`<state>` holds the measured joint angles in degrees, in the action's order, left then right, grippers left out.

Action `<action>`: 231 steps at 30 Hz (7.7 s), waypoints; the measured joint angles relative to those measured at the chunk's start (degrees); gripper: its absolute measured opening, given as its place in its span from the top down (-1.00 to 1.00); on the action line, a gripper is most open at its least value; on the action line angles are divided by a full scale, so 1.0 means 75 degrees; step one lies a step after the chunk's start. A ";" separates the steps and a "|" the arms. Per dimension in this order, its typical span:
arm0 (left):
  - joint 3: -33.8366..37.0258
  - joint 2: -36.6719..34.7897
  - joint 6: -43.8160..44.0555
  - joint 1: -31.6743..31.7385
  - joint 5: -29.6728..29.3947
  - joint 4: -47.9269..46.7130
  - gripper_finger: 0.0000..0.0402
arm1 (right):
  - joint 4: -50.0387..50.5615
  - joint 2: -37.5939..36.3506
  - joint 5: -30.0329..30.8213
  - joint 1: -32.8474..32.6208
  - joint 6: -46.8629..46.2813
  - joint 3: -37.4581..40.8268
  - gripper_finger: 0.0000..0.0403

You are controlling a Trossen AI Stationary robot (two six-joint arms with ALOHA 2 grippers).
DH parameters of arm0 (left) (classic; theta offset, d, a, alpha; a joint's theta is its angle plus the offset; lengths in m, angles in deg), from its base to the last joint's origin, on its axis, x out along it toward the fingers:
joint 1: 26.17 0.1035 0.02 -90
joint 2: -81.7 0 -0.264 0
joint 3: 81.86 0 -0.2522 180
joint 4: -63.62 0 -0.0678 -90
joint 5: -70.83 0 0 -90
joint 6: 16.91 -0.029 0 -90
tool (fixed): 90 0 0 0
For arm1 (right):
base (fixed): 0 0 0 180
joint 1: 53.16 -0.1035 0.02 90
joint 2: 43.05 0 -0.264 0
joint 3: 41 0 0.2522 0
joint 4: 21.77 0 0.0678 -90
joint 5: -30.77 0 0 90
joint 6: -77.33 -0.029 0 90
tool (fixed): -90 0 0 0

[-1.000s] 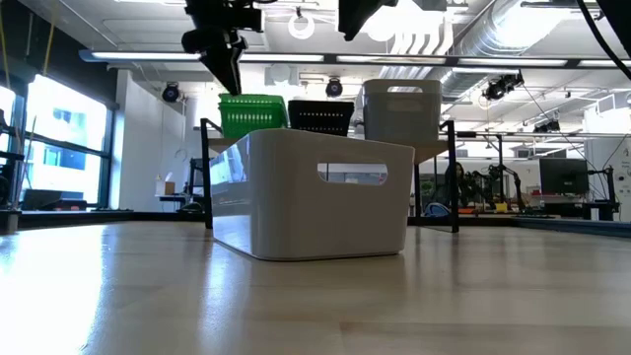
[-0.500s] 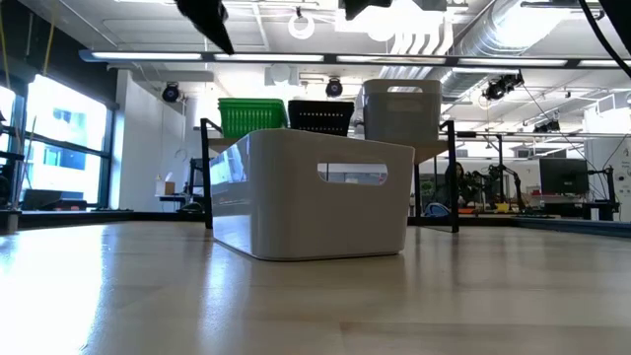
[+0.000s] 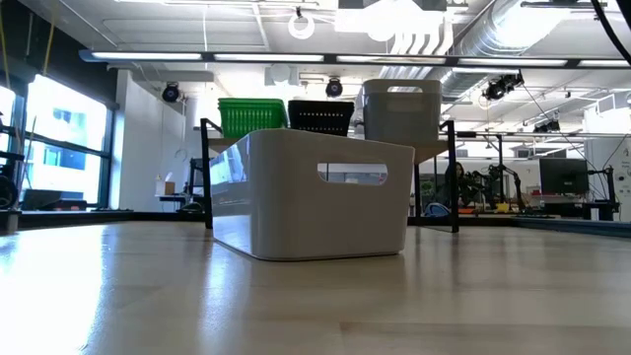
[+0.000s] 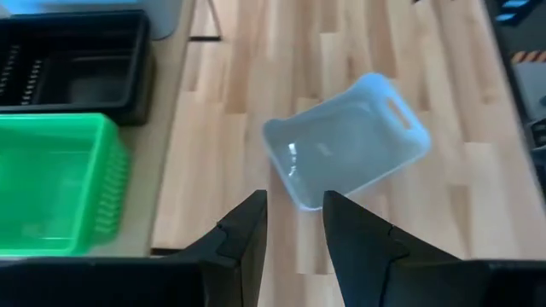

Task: Stack baskets on shelf by color
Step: Stack the gray bin on top of the gray bins on the shelf

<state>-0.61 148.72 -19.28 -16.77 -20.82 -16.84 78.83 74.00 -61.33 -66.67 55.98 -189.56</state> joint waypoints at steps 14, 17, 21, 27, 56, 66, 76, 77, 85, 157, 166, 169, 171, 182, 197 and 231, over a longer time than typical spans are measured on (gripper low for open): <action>0.0000 -0.0299 0.1248 -0.1657 -0.0021 0.0003 0.47 | -0.0347 0.0597 0.0339 -0.0936 0.1123 0.0006 0.51; 0.0000 -0.0299 0.1321 -0.1852 -0.0032 0.0004 0.47 | -0.0386 0.0803 0.0618 -0.1117 0.1704 0.0006 0.51; 0.0000 -0.0299 0.1325 -0.2035 -0.0039 0.0003 0.47 | -0.0423 0.1096 0.0886 -0.1223 0.2059 -0.0003 0.51; 0.0000 -0.0299 0.1364 -0.2158 -0.0064 0.0006 0.47 | -0.0419 0.1626 0.0938 -0.1227 0.2225 -0.0003 0.47; 0.0000 -0.0293 0.1434 -0.2168 -0.0067 0.0003 0.47 | -0.0505 0.3344 0.1203 -0.1079 0.2316 -0.0003 0.43; 0.0000 -0.0293 0.1432 -0.2168 -0.0067 0.0000 0.47 | -0.0578 0.3786 0.1137 -0.0998 0.2308 0.0003 0.46; 0.0003 -0.0293 0.1431 -0.2168 -0.0066 0.0000 0.47 | -0.0550 0.3769 0.0798 -0.0993 0.2093 0.0000 0.94; 0.0001 -0.0293 0.1431 -0.2168 -0.0064 0.0000 0.47 | -0.0497 0.3756 0.0790 -0.1008 0.2025 -0.0002 0.95; 0.0003 -0.0293 0.1424 -0.2168 -0.0067 -0.0003 0.47 | -0.0365 0.3365 0.0659 -0.1286 0.1508 -0.0003 1.00; 0.0006 -0.0101 0.2323 -0.2156 -0.2264 -0.0072 0.47 | 0.0413 -0.1666 0.2600 0.3596 0.5454 0.0049 1.00; 0.0006 -0.0101 0.2437 -0.2153 -0.2340 -0.0224 0.47 | 0.0423 -0.1658 0.2625 0.3784 0.5765 0.1127 1.00; 0.0006 -0.0101 0.2437 -0.2153 -0.2447 -0.0235 0.47 | 0.0416 -0.1687 0.2628 0.3821 0.5776 0.1364 1.00; 0.0006 -0.0101 0.2402 -0.2150 -0.2483 -0.0296 0.47 | 0.0423 -0.1766 0.2620 0.3866 0.5774 0.1464 1.00; 0.0006 -0.0101 0.2294 -0.1629 -0.2416 -0.0401 0.47 | 0.0420 -0.1978 0.2042 0.4261 0.5633 0.1495 1.00; 0.0006 -0.0104 0.2090 -0.1256 -0.2046 -0.0571 0.47 | 0.0384 -0.2457 0.2010 0.4297 0.5373 0.2865 1.00; 0.0006 -0.0104 0.2093 -0.1256 -0.2066 -0.0559 0.47 | 0.0473 -0.2511 0.2074 0.4369 0.4320 0.3010 0.41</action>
<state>-0.57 147.94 -3.59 -26.18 -36.32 -21.04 82.38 55.17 -45.77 -33.90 88.38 -166.99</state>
